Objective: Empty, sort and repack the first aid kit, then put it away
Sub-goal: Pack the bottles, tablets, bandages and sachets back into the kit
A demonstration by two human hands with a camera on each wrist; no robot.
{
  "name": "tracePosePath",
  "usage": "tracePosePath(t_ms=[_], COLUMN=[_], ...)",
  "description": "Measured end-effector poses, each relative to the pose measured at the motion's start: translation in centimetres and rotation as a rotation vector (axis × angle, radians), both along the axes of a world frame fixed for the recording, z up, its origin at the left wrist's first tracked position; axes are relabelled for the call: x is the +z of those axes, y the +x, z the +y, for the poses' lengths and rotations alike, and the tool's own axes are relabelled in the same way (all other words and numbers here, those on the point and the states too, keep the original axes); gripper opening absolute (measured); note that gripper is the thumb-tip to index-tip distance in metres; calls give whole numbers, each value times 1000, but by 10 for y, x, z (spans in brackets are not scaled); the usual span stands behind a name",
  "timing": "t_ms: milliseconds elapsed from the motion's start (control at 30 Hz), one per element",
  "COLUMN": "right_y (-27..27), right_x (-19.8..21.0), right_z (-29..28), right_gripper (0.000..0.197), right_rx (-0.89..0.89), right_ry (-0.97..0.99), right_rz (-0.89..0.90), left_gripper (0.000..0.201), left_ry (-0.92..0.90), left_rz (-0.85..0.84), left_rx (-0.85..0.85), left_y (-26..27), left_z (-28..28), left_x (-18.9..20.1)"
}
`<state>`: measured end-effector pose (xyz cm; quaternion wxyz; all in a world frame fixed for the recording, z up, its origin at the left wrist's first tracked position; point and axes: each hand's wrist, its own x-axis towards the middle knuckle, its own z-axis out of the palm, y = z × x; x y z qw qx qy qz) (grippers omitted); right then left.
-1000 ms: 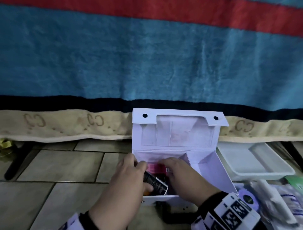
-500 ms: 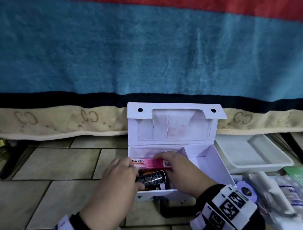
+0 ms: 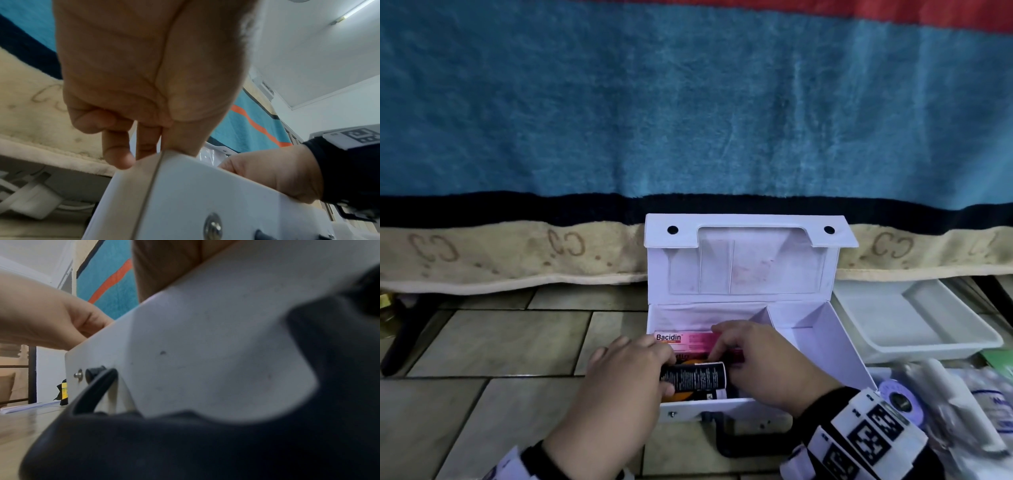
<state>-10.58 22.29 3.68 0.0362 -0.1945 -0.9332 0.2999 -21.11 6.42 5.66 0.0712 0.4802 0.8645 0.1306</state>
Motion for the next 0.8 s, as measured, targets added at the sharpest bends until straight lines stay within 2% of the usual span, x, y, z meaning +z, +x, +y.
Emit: tracePosePath(t_ms=[200,333,433,800], right_y=[2,1,-2,-2], right_x=[2,3,3,-1], right_z=[1,-3,-4,-2], right_gripper=[38,57,60,64], right_rx=[-84,-64,-11,23], right_ry=[-17,6,82,104], right_rz=[24,-4,-49,-83], left_gripper=[35,39,37,34], left_ry=[-5,11,27,38], left_rz=[-31,-63,-54,-48], left_rx=[-10,-15,-5,10], left_y=[-3,-2,-3,-1], left_z=[0,-2,-1,1], left_x=[-1,2,1,-3])
